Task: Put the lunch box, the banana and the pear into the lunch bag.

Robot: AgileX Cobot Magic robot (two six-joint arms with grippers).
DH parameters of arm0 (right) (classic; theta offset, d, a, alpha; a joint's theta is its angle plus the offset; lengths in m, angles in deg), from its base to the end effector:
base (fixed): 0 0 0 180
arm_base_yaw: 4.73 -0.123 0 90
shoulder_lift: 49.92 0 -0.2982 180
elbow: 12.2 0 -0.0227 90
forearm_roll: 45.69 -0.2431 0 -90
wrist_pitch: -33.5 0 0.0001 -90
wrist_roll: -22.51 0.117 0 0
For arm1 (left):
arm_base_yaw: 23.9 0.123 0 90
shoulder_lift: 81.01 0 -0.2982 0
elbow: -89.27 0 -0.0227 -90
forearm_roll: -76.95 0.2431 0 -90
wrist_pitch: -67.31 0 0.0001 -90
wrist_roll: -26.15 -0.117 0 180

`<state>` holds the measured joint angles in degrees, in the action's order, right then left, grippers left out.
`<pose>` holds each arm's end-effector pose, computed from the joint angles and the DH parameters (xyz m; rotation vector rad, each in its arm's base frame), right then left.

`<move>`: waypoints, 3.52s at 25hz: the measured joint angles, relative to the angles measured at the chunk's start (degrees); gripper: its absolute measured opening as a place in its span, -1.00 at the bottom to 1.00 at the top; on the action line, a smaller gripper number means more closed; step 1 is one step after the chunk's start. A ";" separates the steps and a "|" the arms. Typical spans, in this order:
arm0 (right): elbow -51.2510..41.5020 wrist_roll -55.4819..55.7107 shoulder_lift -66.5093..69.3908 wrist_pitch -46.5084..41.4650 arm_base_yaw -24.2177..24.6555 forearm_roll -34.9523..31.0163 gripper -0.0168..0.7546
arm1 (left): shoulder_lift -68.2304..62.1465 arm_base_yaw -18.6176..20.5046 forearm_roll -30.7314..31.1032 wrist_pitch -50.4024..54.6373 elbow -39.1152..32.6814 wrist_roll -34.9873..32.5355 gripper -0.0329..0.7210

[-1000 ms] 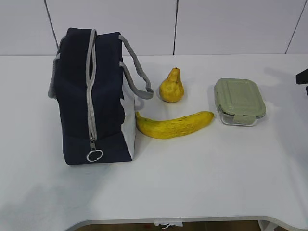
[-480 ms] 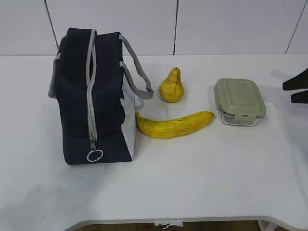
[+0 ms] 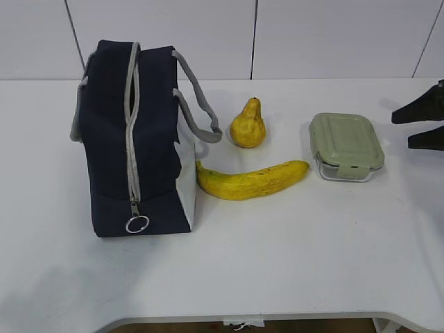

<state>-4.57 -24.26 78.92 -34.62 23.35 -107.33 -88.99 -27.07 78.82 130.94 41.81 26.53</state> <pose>0.4131 -0.1120 0.1820 0.2401 2.4347 1.1223 -0.0056 0.0037 0.2641 0.0478 2.0772 0.0014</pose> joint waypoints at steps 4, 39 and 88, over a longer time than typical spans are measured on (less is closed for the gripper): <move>0.00 0.00 0.85 0.00 -0.20 -1.33 0.59 | 0.00 0.00 0.00 0.00 0.00 0.00 -0.28; 6.20 -1.72 12.50 0.43 -6.66 -7.29 0.58 | 0.00 0.00 0.00 0.00 0.00 0.00 -0.28; 6.65 5.64 10.10 0.32 -6.83 -3.97 0.02 | 0.00 0.00 0.00 0.00 0.00 0.00 -0.28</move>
<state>2.08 -18.62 89.02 -34.31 16.53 -111.30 -88.99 -27.07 78.82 130.94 41.81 26.53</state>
